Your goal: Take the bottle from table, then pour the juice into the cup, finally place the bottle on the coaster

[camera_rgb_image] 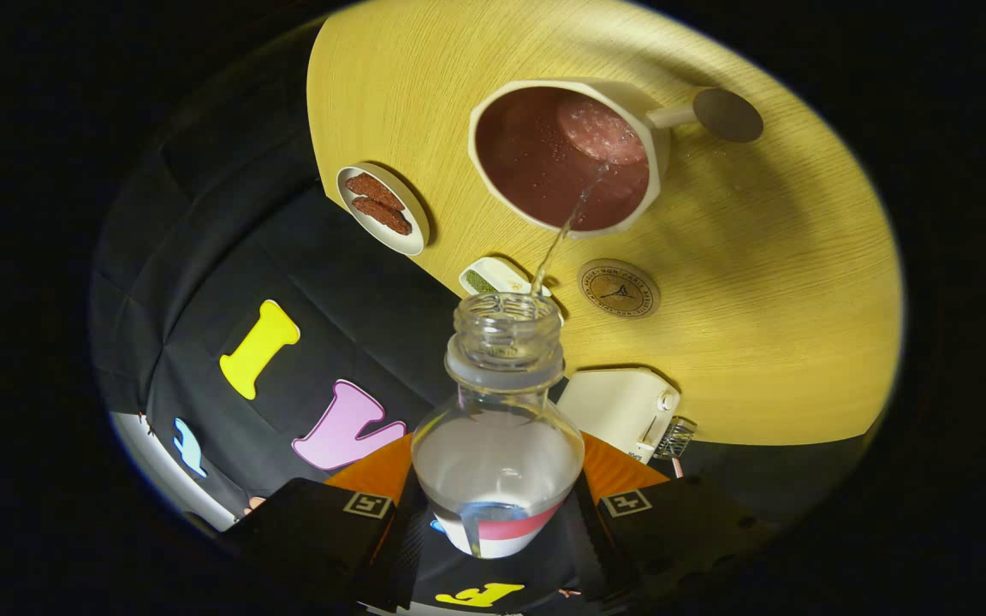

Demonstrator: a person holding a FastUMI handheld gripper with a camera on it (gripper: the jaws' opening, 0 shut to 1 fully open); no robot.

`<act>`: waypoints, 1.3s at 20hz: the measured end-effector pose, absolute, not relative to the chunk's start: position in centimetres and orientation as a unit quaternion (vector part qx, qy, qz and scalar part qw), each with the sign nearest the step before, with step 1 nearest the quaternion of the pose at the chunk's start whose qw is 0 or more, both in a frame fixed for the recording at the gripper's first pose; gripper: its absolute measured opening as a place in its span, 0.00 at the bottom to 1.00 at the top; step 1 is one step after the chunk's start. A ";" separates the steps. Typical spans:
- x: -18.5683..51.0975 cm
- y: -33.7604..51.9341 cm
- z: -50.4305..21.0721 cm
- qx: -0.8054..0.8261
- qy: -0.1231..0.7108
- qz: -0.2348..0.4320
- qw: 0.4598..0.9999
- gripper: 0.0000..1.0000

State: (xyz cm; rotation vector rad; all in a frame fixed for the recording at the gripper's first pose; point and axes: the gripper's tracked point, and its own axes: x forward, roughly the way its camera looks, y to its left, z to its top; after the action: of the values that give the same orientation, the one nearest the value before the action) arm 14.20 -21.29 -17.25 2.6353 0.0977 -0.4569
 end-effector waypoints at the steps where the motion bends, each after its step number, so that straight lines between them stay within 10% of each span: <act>1: 14.2 -21.4 -17.0 0.959 0.033 -0.165 0.228 0.74; 26: 14.0 -22.1 -16.8 0.961 0.040 -0.180 0.208 0.74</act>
State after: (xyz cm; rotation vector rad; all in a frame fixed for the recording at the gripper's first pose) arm 14.02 -22.12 -16.81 2.6731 0.1112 -0.4998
